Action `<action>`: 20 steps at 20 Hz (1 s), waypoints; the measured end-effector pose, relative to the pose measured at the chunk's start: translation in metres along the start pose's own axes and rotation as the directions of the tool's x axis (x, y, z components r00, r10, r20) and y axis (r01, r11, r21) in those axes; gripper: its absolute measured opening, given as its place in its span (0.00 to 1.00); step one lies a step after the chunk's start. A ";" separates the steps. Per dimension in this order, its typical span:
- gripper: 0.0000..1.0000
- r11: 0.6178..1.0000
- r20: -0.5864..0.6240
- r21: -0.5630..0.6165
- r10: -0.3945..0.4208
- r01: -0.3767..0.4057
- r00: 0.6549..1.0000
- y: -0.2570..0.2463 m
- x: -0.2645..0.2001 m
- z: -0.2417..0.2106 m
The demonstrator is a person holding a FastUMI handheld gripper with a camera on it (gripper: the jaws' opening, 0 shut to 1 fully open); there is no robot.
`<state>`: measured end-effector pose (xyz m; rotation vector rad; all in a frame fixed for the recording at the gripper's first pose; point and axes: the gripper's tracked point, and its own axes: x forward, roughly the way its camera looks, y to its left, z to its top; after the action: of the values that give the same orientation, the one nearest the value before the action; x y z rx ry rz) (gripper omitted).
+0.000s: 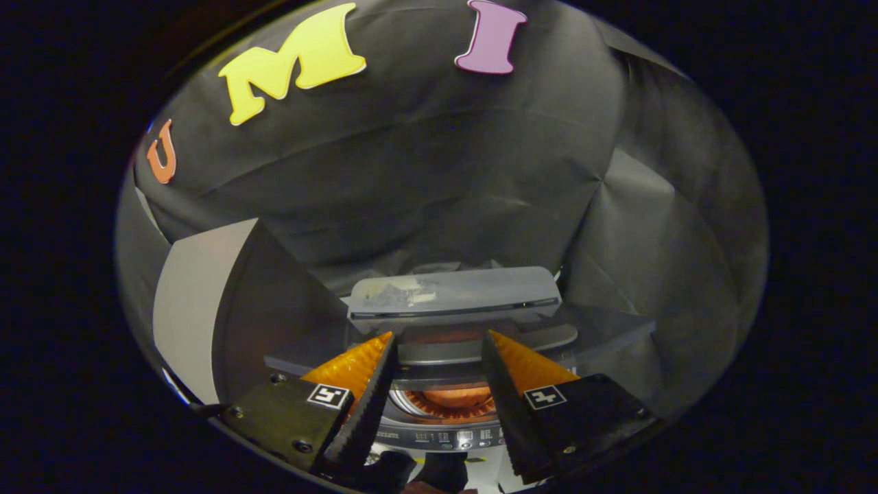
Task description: Put the clothes into the washing machine and then close the washing machine lid.
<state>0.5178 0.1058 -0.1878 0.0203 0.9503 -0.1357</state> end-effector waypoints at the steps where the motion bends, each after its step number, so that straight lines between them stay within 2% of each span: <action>1: 0.78 1.000 -0.013 0.008 0.002 -0.002 1.000 -0.002 0.001 -0.007; 7: 0.77 1.000 -0.069 0.006 -0.006 0.006 0.998 -0.004 0.005 -0.052; 20: 0.77 0.999 0.107 -0.028 -0.038 0.041 0.994 0.043 -0.050 -0.065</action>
<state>0.4420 0.1584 -0.1872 -0.0335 0.8463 -0.1572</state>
